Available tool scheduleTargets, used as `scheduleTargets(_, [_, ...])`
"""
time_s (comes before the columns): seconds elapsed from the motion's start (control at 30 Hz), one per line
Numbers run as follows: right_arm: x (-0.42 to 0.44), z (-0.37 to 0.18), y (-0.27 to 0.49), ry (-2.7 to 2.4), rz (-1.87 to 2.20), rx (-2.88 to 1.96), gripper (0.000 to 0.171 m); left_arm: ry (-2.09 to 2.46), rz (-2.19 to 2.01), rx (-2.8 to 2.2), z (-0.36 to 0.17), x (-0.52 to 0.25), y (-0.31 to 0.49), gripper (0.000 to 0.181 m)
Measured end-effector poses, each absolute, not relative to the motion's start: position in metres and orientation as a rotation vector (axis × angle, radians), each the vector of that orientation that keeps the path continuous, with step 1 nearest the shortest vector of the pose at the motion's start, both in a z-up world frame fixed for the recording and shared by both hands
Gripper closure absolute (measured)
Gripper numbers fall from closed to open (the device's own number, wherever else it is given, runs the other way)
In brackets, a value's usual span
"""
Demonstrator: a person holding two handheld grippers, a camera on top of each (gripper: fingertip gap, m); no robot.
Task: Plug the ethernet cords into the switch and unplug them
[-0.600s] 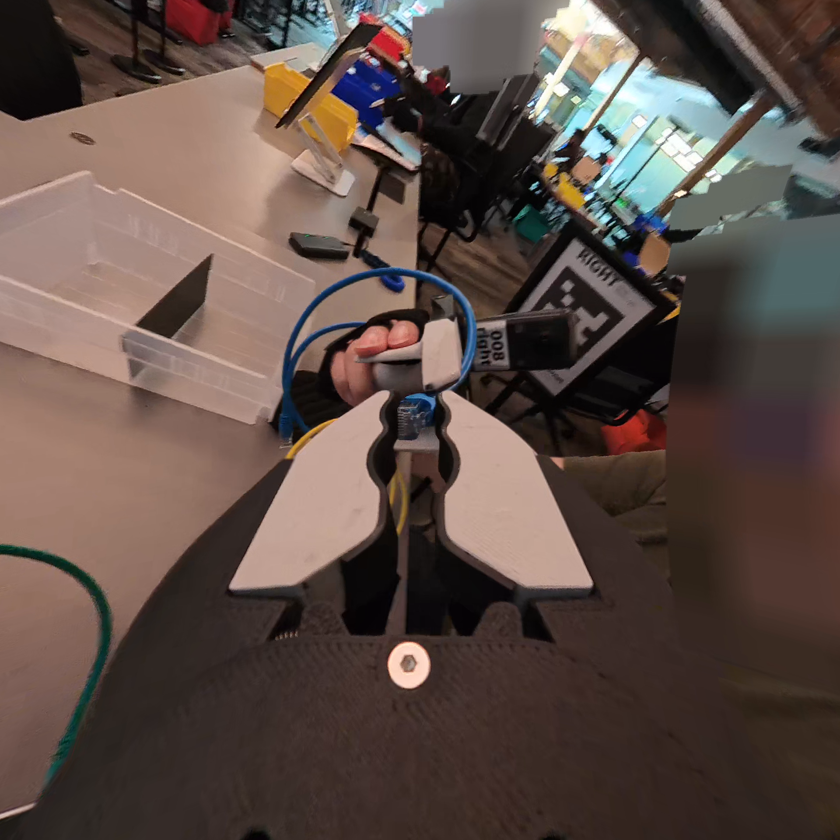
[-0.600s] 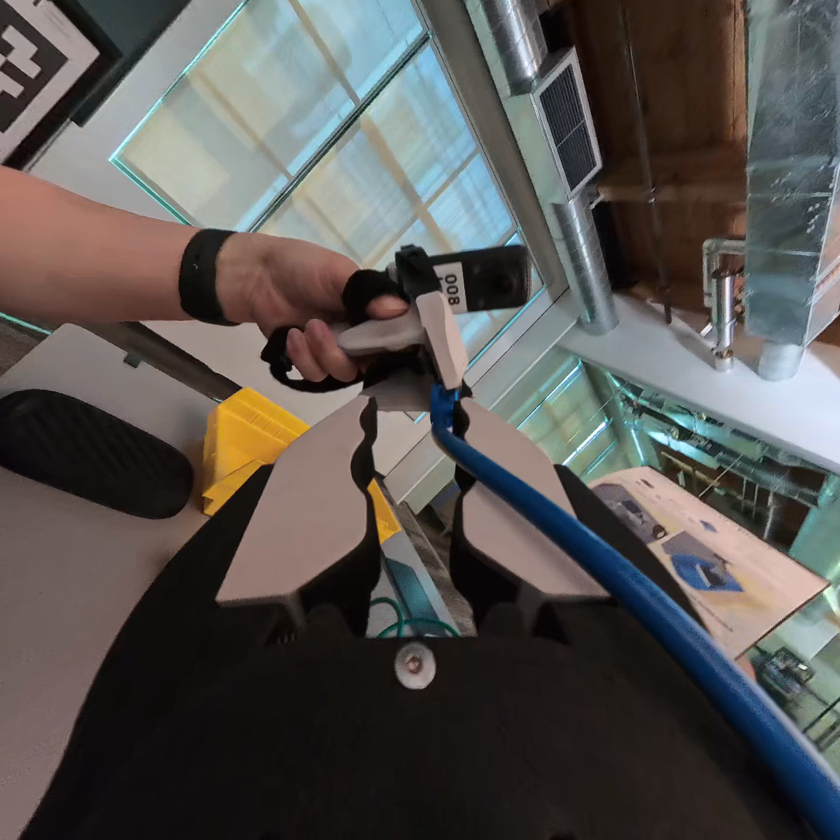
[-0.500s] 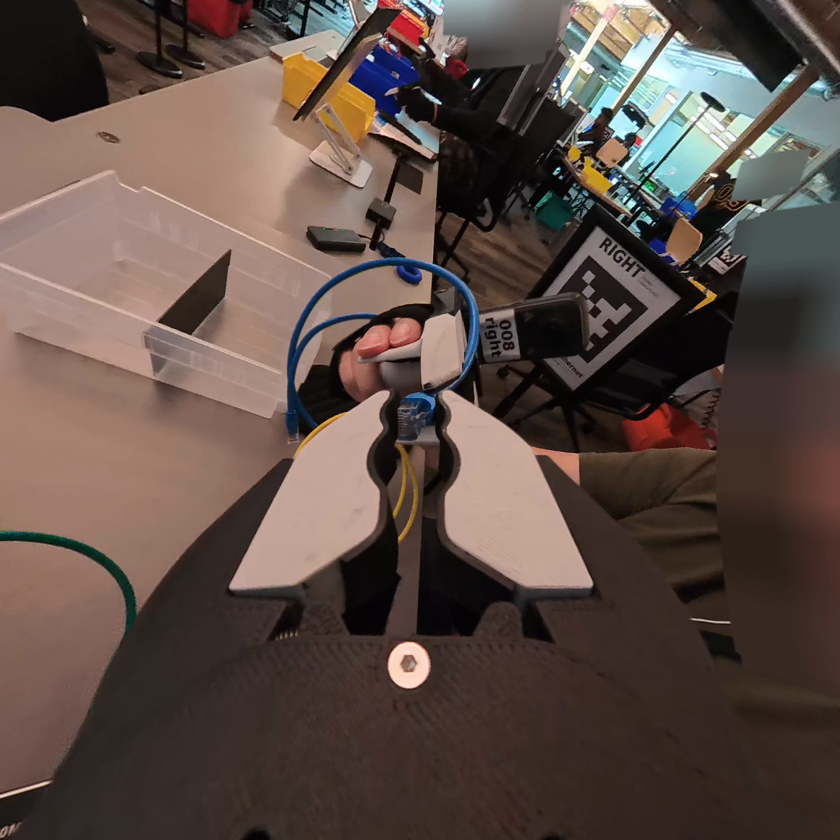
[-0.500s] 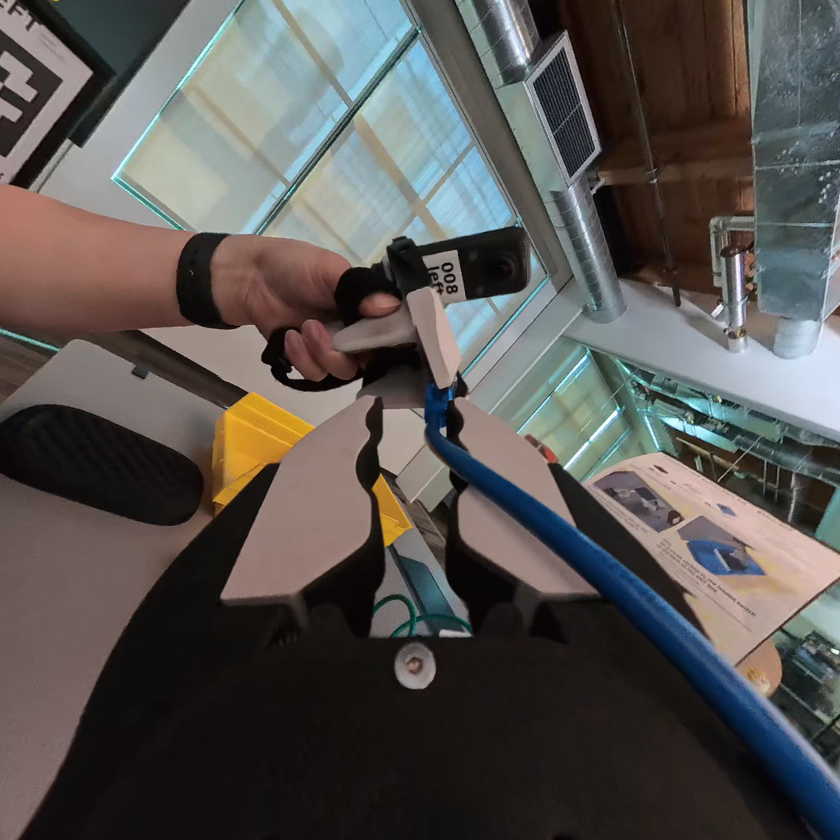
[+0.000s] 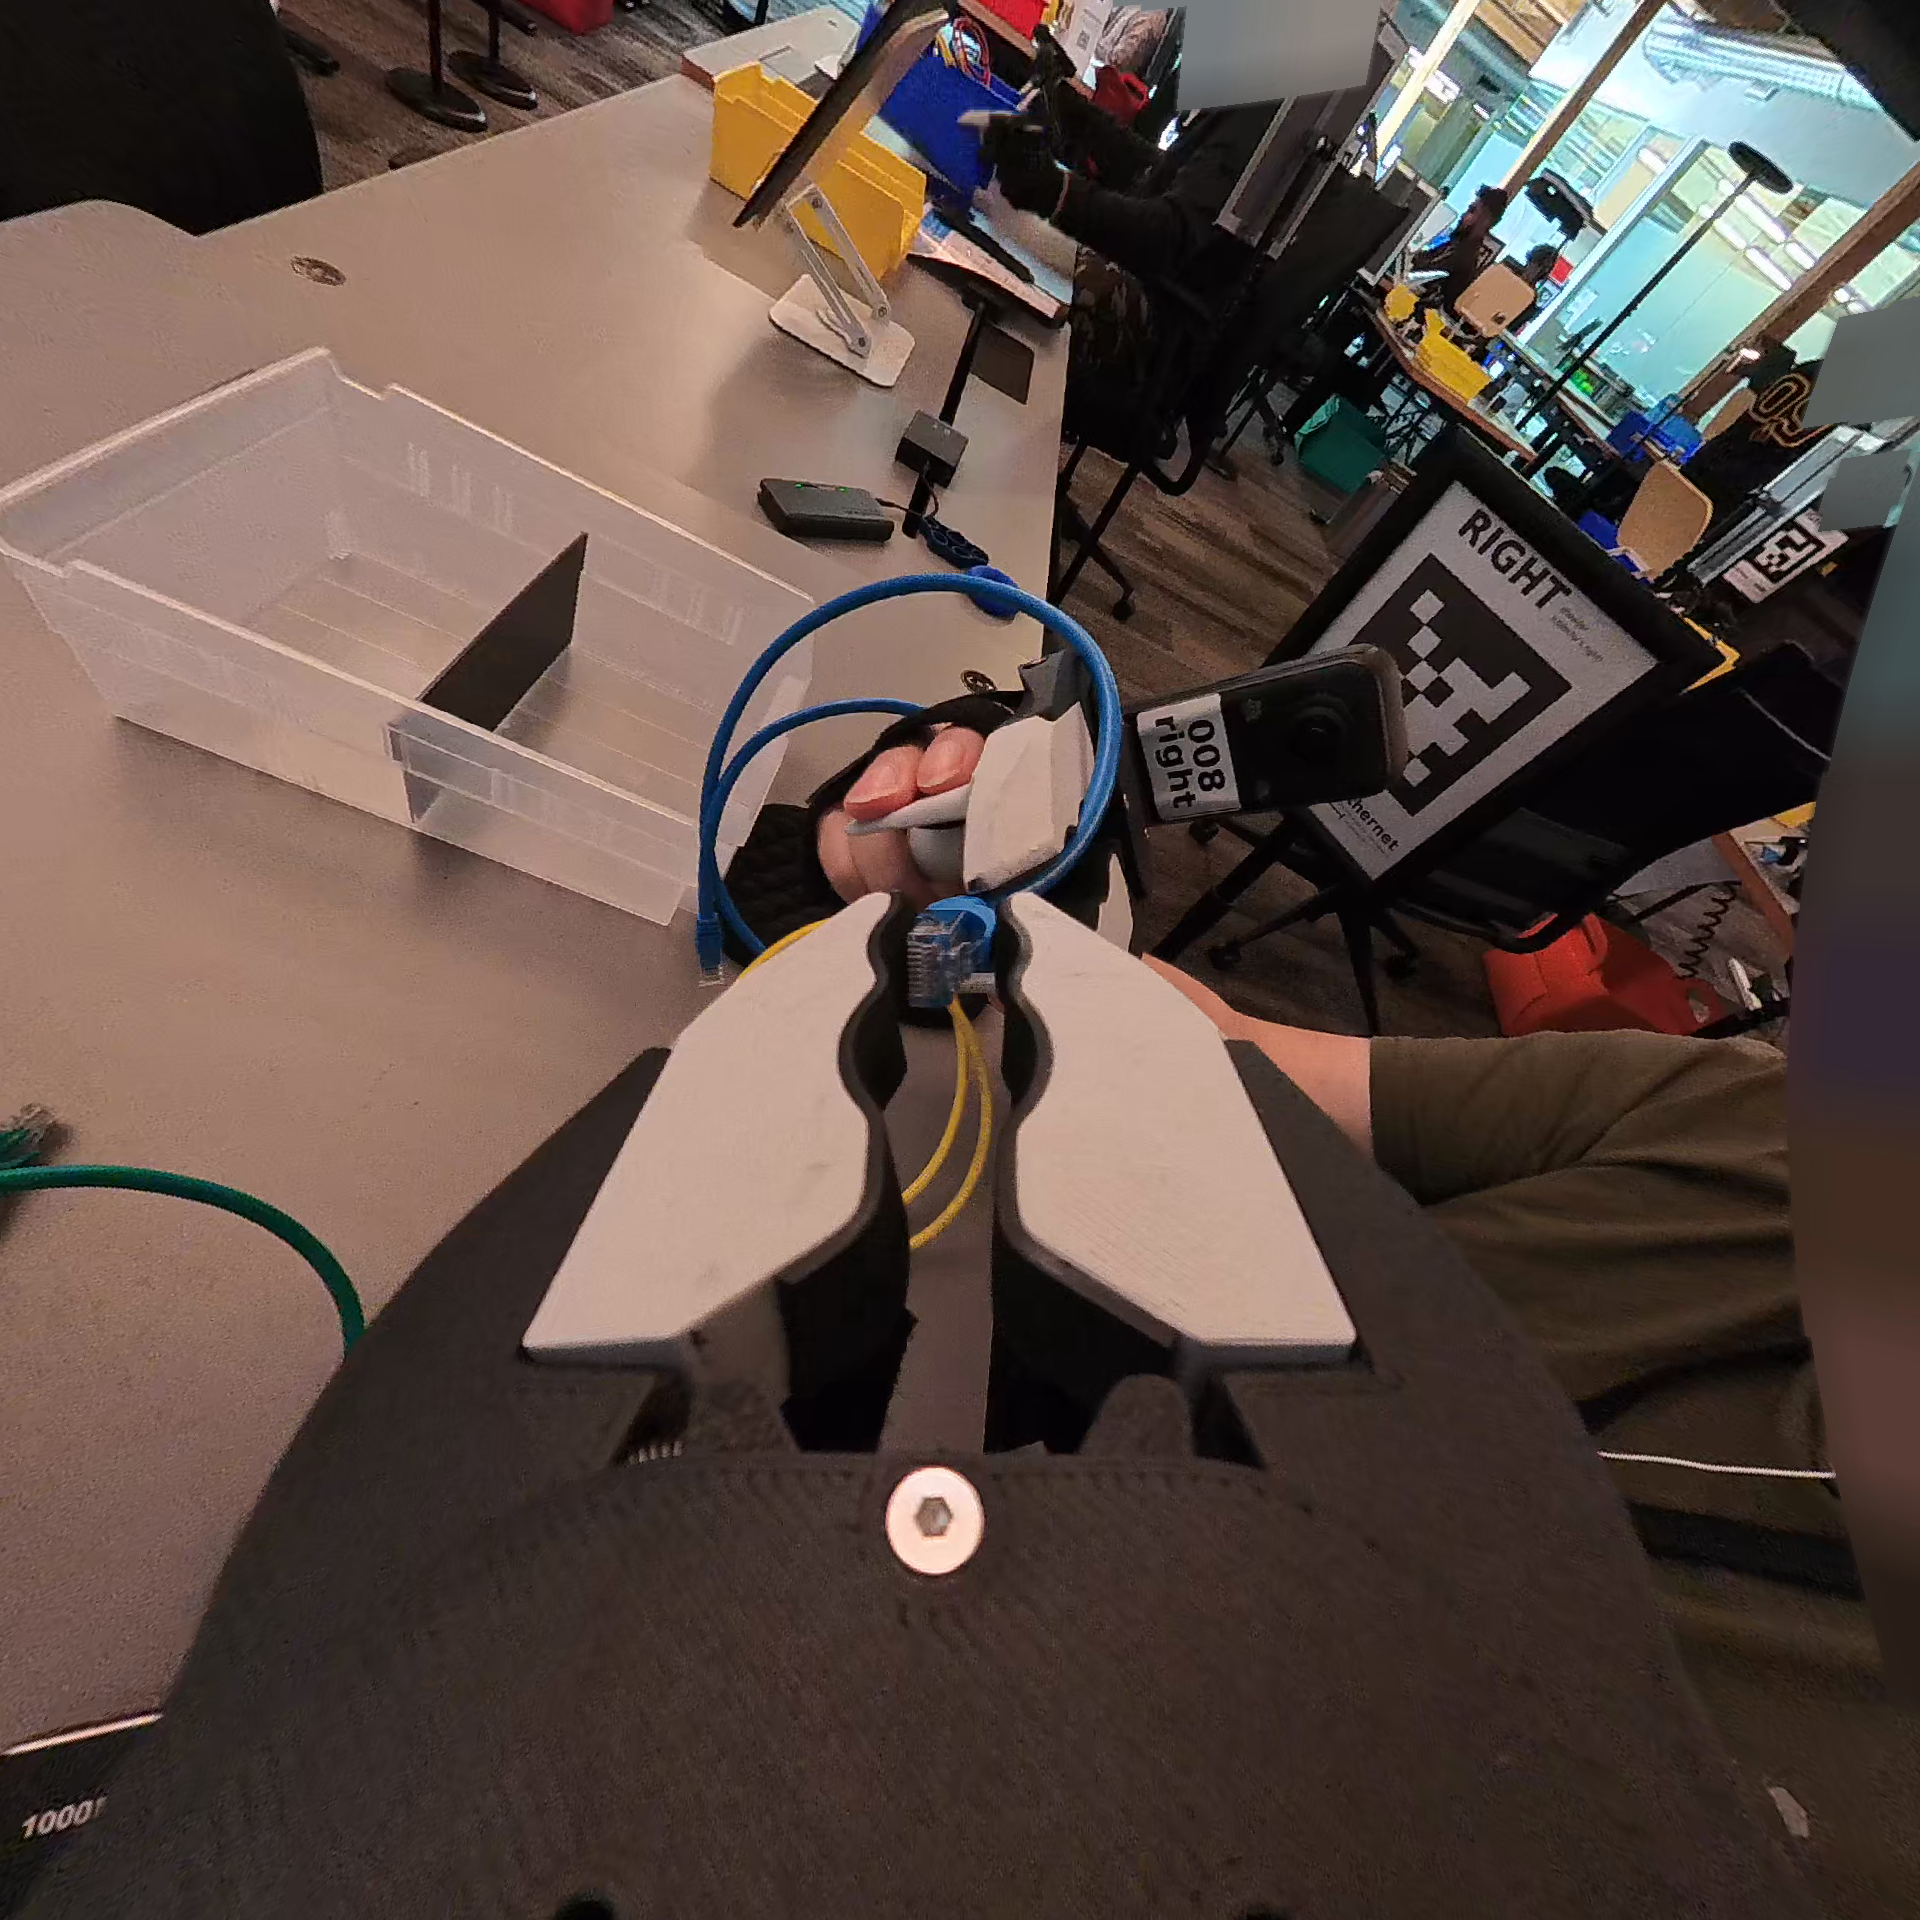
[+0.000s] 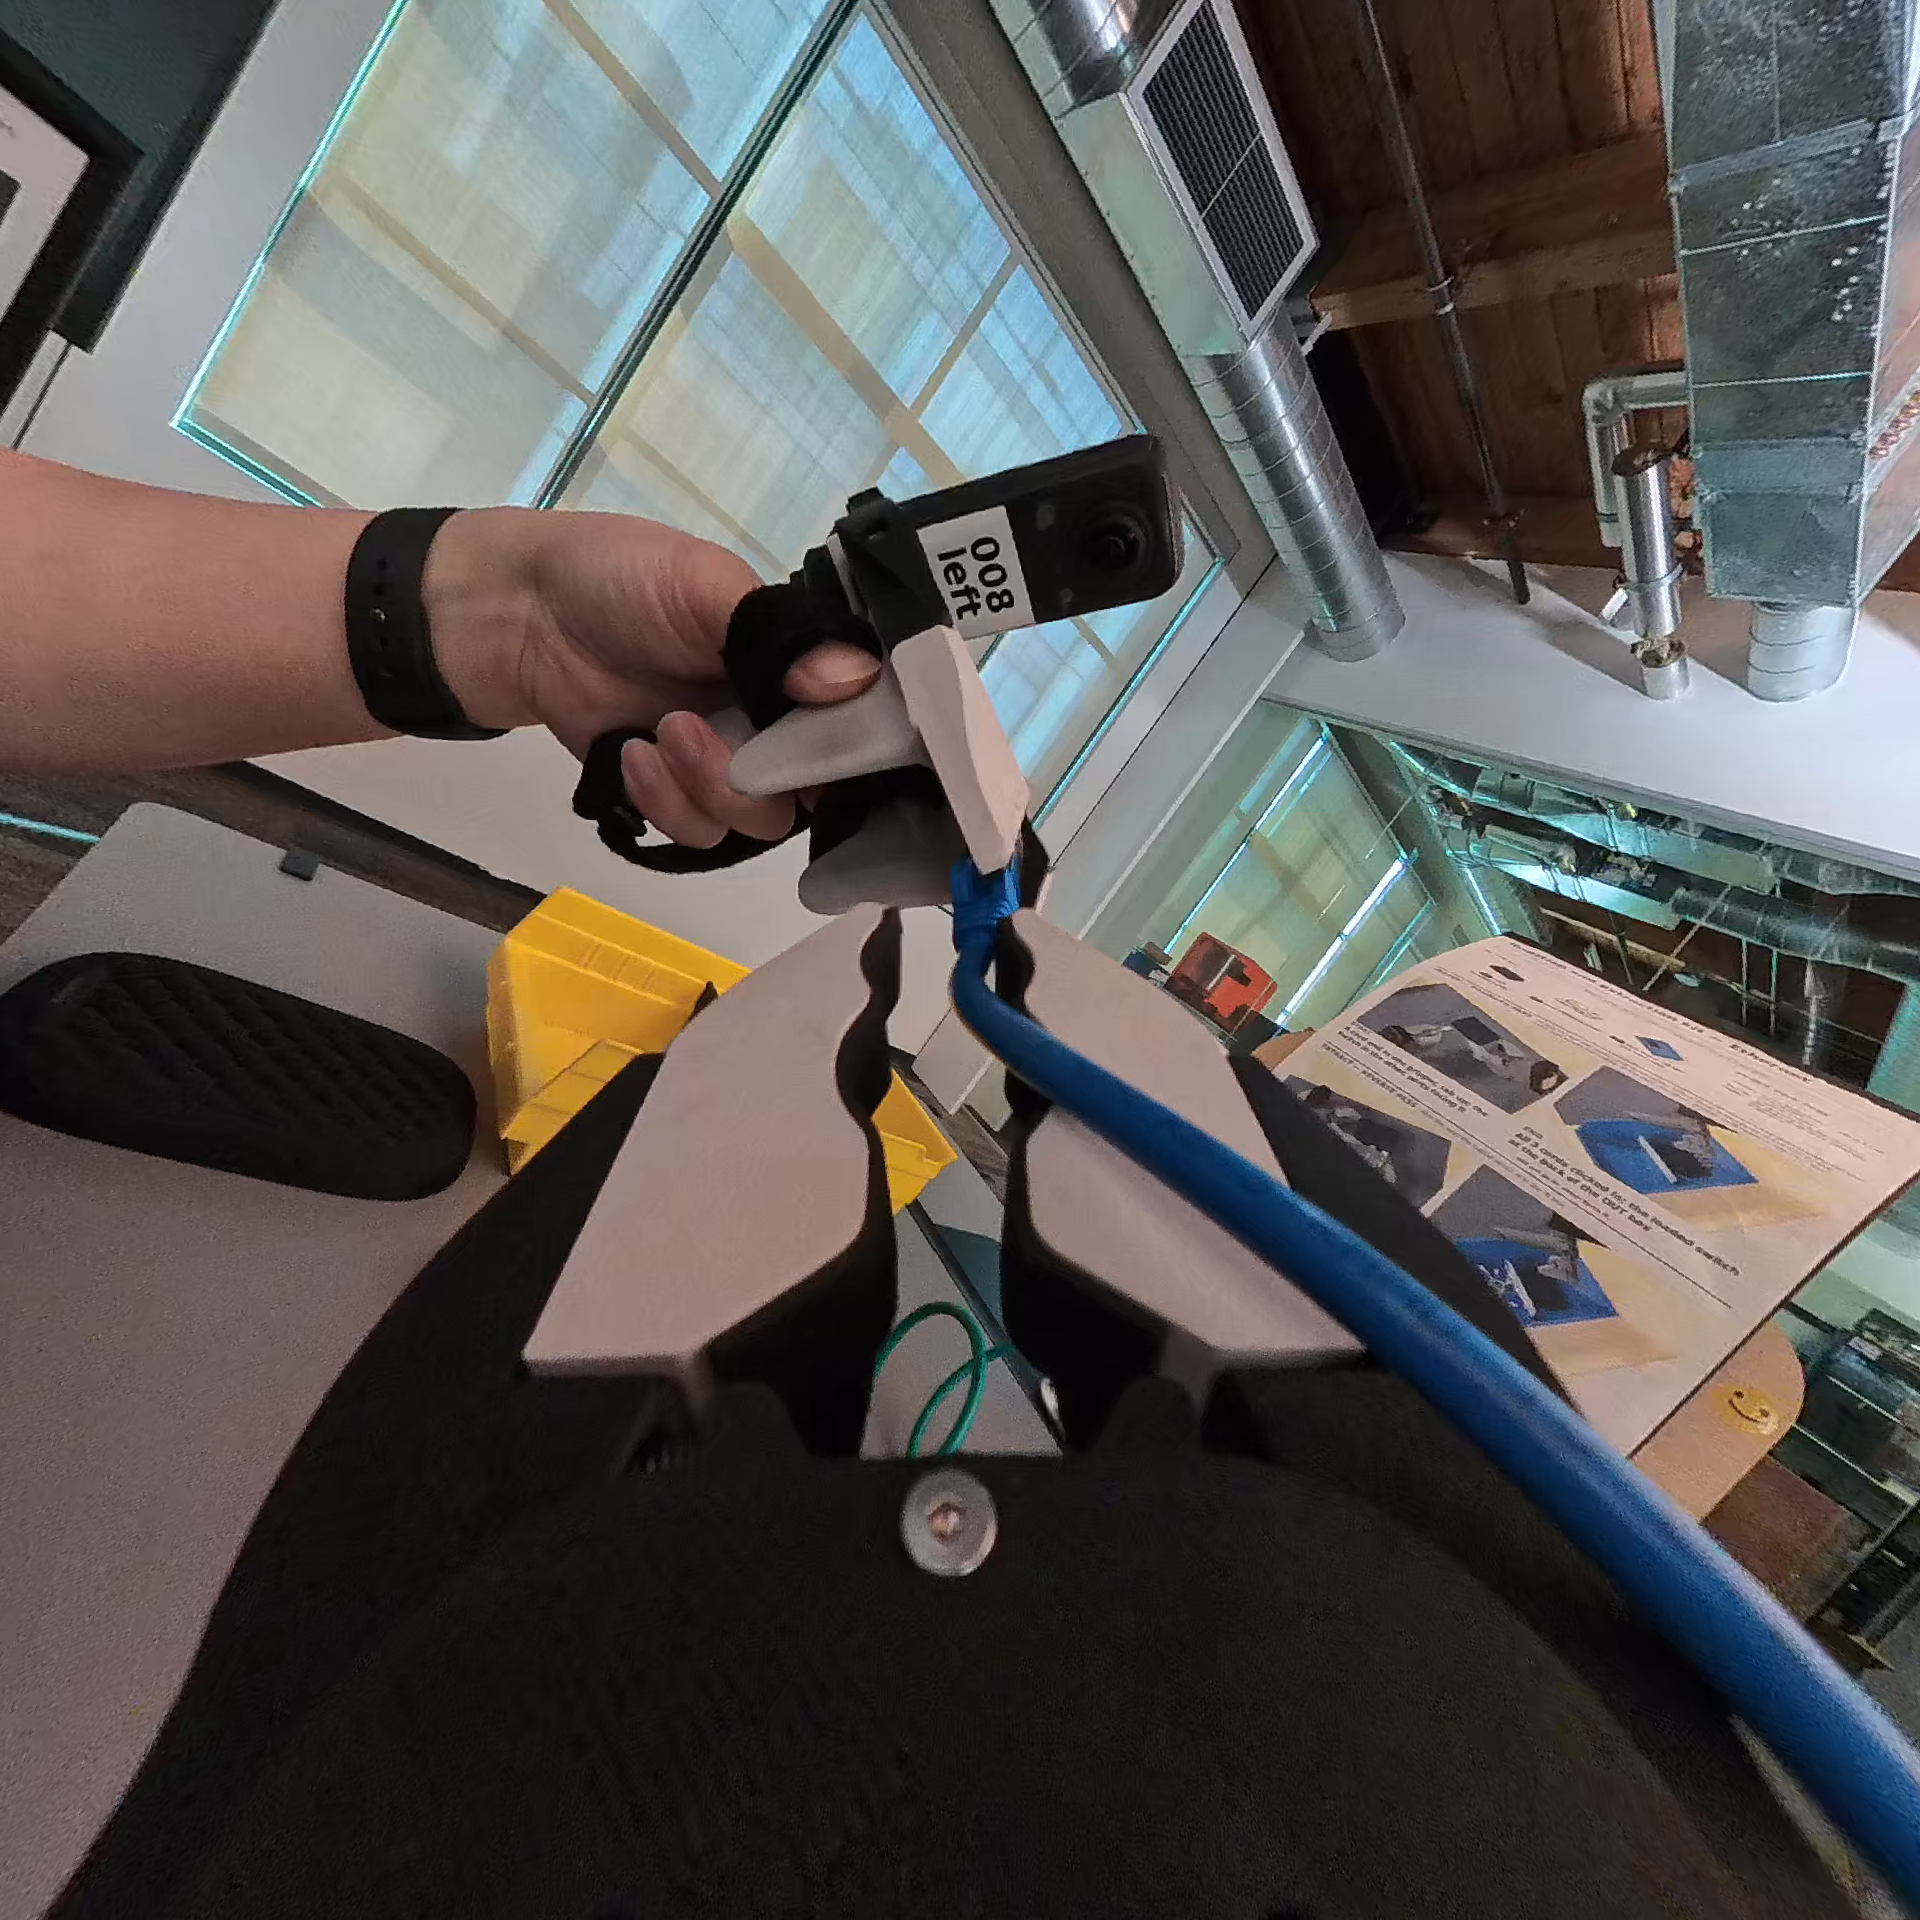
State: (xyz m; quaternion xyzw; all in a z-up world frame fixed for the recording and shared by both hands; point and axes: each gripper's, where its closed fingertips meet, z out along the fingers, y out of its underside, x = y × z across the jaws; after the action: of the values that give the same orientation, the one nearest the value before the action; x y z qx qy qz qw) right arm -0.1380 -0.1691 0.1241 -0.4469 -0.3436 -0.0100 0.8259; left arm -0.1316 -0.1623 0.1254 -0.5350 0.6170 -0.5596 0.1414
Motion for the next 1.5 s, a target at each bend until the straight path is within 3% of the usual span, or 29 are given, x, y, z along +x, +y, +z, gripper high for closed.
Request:
scheduleTargets(0.17, [-0.134,0.126,-0.166,-0.712,-0.062,-0.953,0.163,1.759,-1.653,-1.562,0.125,-0.132,-0.161,0.167])
scheduleTargets(0.7, [-0.134,0.121,-0.164,-0.689,-0.067,-0.973,0.165,1.723,-1.641,-1.515,0.124,-0.133,-0.161,0.167])
scheduleTargets(0.8, [-0.135,0.114,-0.162,-0.707,-0.094,-1.004,0.165,1.688,-1.424,-1.481,0.112,-0.141,-0.141,0.15])
scheduleTargets(0.83, [-0.133,0.11,-0.161,-0.712,-0.101,-1.019,0.165,1.653,-1.302,-1.468,0.105,-0.148,-0.127,0.133])
scheduleTargets(0.9, [-0.128,0.096,-0.157,-0.723,-0.084,-1.073,0.165,1.592,-1.035,-1.494,0.078,-0.17,-0.095,0.117])
scheduleTargets(1.0, [-0.116,0.076,-0.148,-0.708,-0.081,-1.118,0.165,1.423,-0.706,-1.781,0.011,-0.21,-0.041,0.105])
scheduleTargets(1.1, [-0.111,0.064,-0.137,-0.688,-0.059,-1.127,0.165,1.168,-0.63,-2.036,-0.053,-0.232,-0.024,0.094])
scheduleTargets(1.27, [-0.113,0.046,-0.122,-0.706,-0.067,-1.15,0.165,0.984,-0.333,-2.142,-0.118,-0.235,-0.011,0.069])
scheduleTargets(1.4, [-0.113,0.039,-0.126,-0.717,-0.063,-1.153,0.165,0.97,-0.169,-2.219,-0.143,-0.24,0.007,0.07])
scheduleTargets(1.5, [-0.11,0.039,-0.13,-0.705,-0.051,-1.149,0.165,0.972,-0.314,-2.307,-0.149,-0.233,0.006,0.097])
